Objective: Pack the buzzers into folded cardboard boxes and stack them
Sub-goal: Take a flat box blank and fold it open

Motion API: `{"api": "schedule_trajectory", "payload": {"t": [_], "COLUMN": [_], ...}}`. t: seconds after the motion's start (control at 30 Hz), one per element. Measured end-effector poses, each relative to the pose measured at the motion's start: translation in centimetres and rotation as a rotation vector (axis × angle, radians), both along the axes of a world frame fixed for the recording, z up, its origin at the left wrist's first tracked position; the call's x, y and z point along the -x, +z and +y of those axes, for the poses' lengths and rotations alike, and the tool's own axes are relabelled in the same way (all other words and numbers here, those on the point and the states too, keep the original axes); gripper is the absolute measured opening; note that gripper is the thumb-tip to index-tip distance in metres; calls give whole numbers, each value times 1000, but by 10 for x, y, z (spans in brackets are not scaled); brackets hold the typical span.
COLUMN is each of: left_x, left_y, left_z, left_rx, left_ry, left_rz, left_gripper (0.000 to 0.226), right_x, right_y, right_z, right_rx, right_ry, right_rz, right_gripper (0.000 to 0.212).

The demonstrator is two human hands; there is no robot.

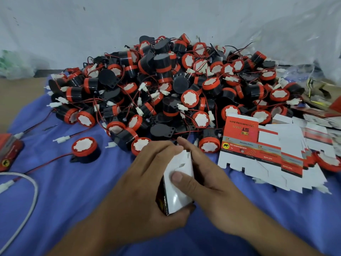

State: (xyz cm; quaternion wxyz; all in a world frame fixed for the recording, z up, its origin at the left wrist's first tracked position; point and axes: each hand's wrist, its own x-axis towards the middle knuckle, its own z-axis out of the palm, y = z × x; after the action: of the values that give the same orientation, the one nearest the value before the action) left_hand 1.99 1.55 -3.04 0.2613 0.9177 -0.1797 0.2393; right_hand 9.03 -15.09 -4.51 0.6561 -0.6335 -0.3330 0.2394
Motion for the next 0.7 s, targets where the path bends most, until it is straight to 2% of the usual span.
{"api": "schedule_trajectory", "payload": {"t": [0.23,0.37,0.53,0.7], "left_x": [0,-1,-1,-1], "left_y": [-2,-2,-1,-2], "left_z": [2,0,-2,-5], "left_rx": [24,41,62,66], "left_ry": [8,21,33,16], "left_rz": [-43,-47,-66,-151], "left_gripper": [76,74,75,72], "right_x": [2,7,12,17], "right_y": [-5,-6,-5,-1], "right_z": [1,3,5,8], "right_rx": [-9,-15,-11,32], "right_ry": [-68,-48,-92,-136], "right_rz": [-66,-16,12,-67], "right_gripper": [49,65,57,63]}}
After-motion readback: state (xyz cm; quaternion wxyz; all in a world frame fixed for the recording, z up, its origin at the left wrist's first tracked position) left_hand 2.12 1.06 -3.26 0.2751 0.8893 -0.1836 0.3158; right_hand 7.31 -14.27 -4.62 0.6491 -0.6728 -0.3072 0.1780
